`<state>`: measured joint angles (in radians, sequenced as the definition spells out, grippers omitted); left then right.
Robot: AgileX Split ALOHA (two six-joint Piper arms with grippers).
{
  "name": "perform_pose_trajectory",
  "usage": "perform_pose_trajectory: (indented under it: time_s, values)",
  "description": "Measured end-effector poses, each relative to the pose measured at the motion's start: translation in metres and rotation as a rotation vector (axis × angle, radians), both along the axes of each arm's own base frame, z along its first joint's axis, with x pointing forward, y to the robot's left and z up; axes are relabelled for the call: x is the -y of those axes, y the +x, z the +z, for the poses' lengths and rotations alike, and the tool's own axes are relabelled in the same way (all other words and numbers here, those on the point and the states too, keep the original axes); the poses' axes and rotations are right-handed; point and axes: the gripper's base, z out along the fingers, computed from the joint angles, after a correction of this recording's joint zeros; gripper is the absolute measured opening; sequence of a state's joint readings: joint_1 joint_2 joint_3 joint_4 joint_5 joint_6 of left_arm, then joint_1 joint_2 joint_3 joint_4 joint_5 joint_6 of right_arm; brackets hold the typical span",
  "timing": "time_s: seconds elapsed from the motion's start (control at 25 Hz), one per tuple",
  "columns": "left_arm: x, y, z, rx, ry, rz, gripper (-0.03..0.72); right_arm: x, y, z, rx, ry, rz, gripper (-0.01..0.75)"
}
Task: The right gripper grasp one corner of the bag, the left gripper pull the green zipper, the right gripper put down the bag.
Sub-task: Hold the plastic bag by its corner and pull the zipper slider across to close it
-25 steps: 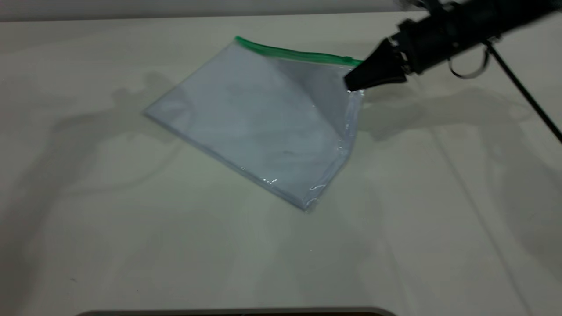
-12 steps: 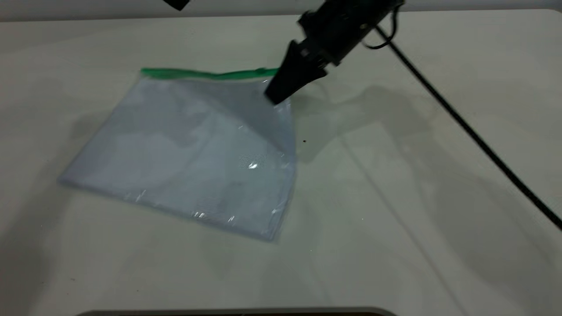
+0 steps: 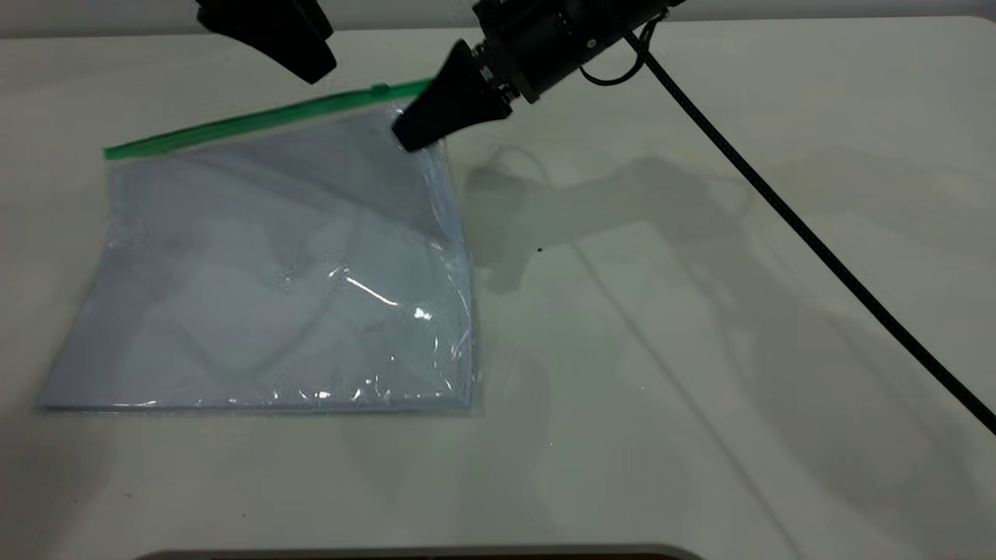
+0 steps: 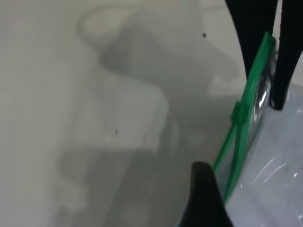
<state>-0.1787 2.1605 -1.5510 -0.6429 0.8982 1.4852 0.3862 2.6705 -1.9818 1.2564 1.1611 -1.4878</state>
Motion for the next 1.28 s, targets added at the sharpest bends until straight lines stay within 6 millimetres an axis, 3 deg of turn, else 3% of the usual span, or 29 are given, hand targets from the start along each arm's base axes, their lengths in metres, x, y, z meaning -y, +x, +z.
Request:
perform_pose_trajectory:
  time_s: [0.52,1.12,1.28]
  values:
    - [0.006,0.002,-0.02,-0.031,-0.065,-0.019,0.561,-0.012,-0.004,0.004,0.048,0.059,0.021,0.032]
    - [0.008,0.002,-0.021,-0.032,-0.082,-0.017,0.265,-0.012,-0.004,0.004,0.051,0.06,0.021,0.032]
    - [0.008,0.002,-0.024,-0.04,-0.083,-0.015,0.218,-0.012,-0.004,0.004,0.052,0.058,0.02,0.032]
